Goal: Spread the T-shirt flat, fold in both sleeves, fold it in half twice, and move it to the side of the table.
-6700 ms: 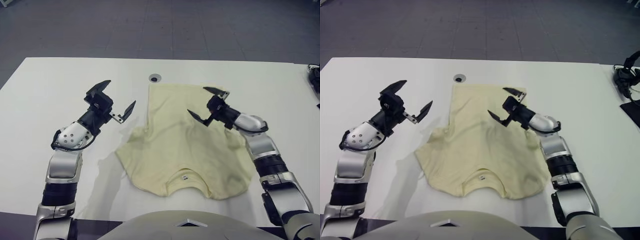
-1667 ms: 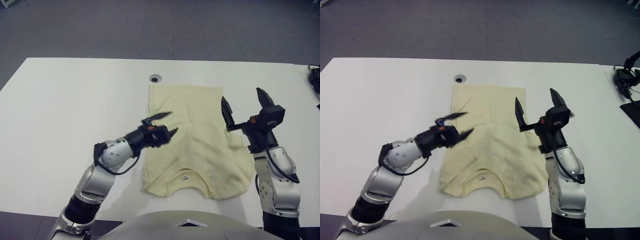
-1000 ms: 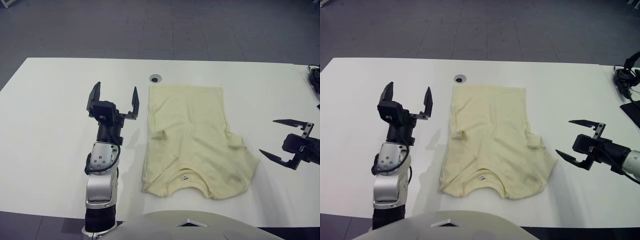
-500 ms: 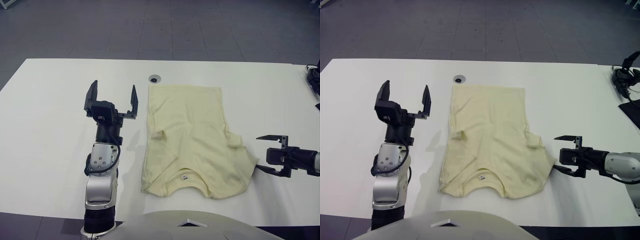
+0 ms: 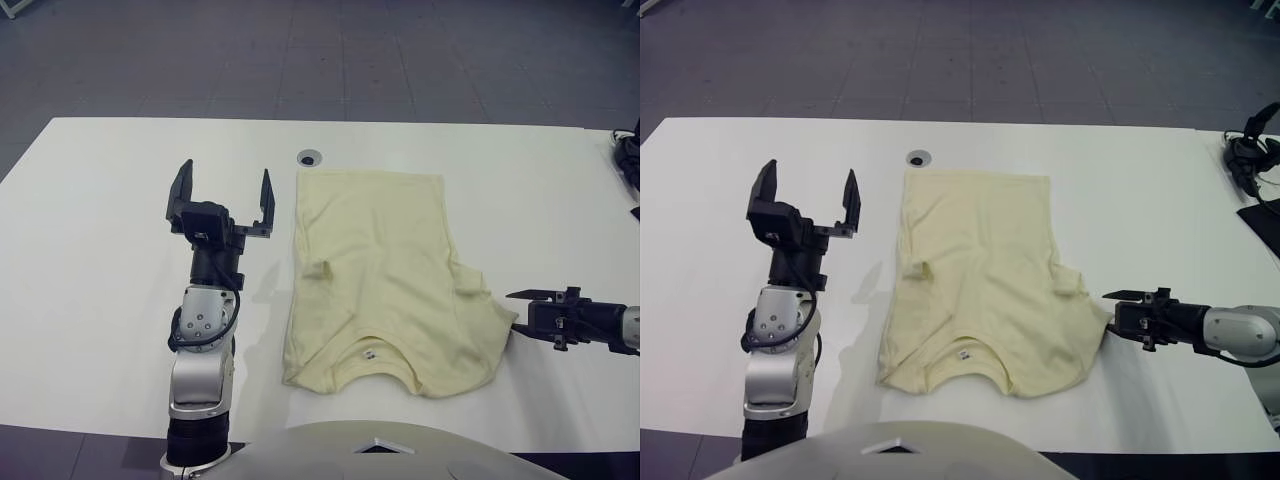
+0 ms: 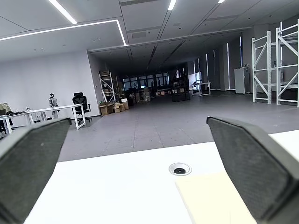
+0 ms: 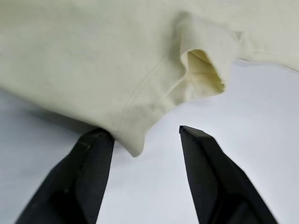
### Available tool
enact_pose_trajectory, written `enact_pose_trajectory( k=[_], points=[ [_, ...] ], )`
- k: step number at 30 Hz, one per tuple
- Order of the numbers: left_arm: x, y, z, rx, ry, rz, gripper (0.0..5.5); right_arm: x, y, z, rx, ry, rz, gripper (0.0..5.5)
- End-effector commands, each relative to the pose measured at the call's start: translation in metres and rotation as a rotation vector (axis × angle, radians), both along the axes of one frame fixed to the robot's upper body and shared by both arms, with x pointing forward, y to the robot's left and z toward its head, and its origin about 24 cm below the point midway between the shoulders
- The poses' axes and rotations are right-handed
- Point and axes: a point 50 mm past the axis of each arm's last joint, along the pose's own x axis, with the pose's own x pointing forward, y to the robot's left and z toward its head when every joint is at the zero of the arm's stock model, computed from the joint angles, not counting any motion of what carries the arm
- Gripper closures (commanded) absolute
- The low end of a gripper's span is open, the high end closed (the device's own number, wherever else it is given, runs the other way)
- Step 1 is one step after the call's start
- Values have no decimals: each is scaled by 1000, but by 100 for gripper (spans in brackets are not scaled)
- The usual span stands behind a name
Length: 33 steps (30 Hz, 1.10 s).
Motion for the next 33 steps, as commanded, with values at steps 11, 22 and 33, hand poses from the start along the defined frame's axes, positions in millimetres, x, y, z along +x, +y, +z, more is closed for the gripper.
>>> enact_pose_trajectory(
  k=[11, 22, 33],
  points=[
    [0, 5, 5, 17, -21, 4, 10, -12, 4, -11, -17, 70, 23, 548],
    [4, 3, 5, -40, 11, -30, 10, -12, 10, 2, -56, 7, 68, 549],
    [7, 0, 4, -24, 19, -54, 10, 7, 62, 54, -114, -254, 347, 549]
  ],
)
